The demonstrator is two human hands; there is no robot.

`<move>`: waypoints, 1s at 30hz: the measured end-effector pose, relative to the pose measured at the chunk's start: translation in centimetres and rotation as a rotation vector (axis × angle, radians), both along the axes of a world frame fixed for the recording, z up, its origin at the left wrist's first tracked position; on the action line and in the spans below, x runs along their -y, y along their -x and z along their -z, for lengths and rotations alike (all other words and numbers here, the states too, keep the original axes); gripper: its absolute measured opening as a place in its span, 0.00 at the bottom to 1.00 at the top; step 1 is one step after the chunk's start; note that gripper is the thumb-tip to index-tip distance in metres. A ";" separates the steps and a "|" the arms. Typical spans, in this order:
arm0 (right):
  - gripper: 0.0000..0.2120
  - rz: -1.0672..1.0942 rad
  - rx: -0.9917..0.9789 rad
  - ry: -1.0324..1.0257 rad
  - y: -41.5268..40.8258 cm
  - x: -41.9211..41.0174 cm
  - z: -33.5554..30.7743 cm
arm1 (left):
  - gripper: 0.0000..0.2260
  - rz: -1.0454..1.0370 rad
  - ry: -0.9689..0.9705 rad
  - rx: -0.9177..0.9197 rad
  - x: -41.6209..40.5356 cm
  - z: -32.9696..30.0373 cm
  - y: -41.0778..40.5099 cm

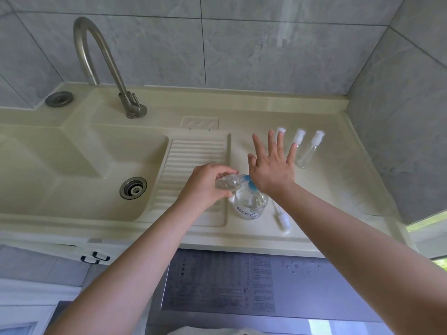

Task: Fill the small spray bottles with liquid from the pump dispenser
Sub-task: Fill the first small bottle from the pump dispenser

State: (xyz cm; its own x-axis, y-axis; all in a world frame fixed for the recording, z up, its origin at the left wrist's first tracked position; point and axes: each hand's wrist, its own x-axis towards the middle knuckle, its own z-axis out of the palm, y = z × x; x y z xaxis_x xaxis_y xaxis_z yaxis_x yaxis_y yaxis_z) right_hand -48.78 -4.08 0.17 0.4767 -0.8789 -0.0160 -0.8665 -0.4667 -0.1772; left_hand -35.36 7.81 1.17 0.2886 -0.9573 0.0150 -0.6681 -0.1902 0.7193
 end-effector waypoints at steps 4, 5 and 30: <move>0.28 -0.001 -0.008 0.020 -0.1 0.4 -0.5 | 0.25 -0.015 -0.001 0.007 0.1 0.1 -0.3; 0.28 -0.007 -0.009 0.021 0.0 0.4 -0.3 | 0.25 -0.017 0.001 0.001 0.1 0.1 -0.3; 0.27 0.012 0.138 -0.090 0.0 0.5 -0.6 | 0.22 -0.013 0.048 -0.090 0.1 0.6 0.1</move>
State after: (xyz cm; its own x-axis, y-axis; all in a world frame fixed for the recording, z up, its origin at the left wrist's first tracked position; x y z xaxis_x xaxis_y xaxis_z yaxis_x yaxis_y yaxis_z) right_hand -48.81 -4.59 0.79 0.4692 -0.8826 -0.0294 -0.8363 -0.4334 -0.3357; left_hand -35.46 7.73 0.56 0.3030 -0.9524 0.0343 -0.5981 -0.1621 0.7848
